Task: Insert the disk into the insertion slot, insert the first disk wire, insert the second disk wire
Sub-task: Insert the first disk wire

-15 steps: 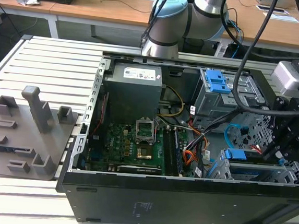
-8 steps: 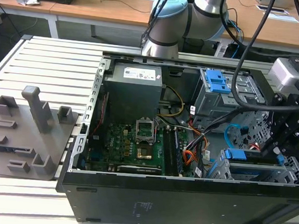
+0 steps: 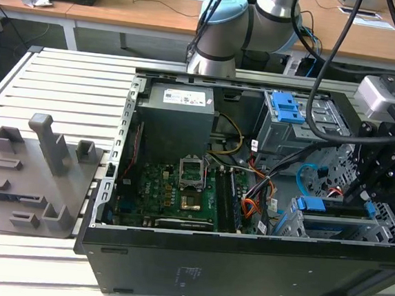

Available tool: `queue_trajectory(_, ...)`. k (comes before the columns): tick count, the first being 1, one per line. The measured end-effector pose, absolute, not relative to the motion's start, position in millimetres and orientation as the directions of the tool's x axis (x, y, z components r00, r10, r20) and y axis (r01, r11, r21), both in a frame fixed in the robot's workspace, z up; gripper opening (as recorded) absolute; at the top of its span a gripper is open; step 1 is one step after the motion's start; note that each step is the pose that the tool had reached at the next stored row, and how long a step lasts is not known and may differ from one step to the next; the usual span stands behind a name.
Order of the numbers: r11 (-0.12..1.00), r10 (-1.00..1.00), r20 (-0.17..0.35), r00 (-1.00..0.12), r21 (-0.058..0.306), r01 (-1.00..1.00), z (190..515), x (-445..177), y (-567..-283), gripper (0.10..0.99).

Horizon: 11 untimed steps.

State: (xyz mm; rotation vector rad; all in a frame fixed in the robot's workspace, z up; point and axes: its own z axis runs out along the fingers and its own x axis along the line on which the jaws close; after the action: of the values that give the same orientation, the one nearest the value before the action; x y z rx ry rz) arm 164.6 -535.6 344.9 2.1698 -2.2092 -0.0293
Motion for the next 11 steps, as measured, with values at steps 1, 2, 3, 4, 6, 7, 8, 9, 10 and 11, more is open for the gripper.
queue_trajectory(1,0.018,-1.000,0.017,-0.018,0.045,-0.999,344.3,164.6,-535.2,0.173)
queue_trajectory(2,0.018,-1.000,0.017,-0.018,0.045,-0.999,344.2,164.6,-535.1,0.173)
queue_trajectory(3,0.018,-1.000,0.016,-0.018,0.045,-0.999,344.0,164.6,-535.1,0.173)
queue_trajectory(4,0.018,-1.000,0.016,-0.017,0.045,-0.999,343.3,164.7,-535.1,0.173)
queue_trajectory(6,0.018,-1.000,0.016,-0.017,0.045,-0.999,341.8,165.5,-535.1,0.173)
queue_trajectory(7,0.018,-1.000,0.016,-0.017,0.045,-0.999,341.3,166.3,-535.1,0.173)
queue_trajectory(8,0.018,-1.000,0.016,-0.017,0.045,-0.999,341.1,167.3,-535.0,0.173)
queue_trajectory(9,0.018,-1.000,0.016,-0.017,0.045,-0.999,341.1,168.6,-535.1,0.173)
queue_trajectory(10,0.018,-1.000,0.015,-0.017,0.045,-0.999,341.0,169.4,-535.0,0.173)
queue_trajectory(11,0.018,-1.000,0.014,-0.017,0.045,-0.999,340.9,169.4,-535.1,0.173)
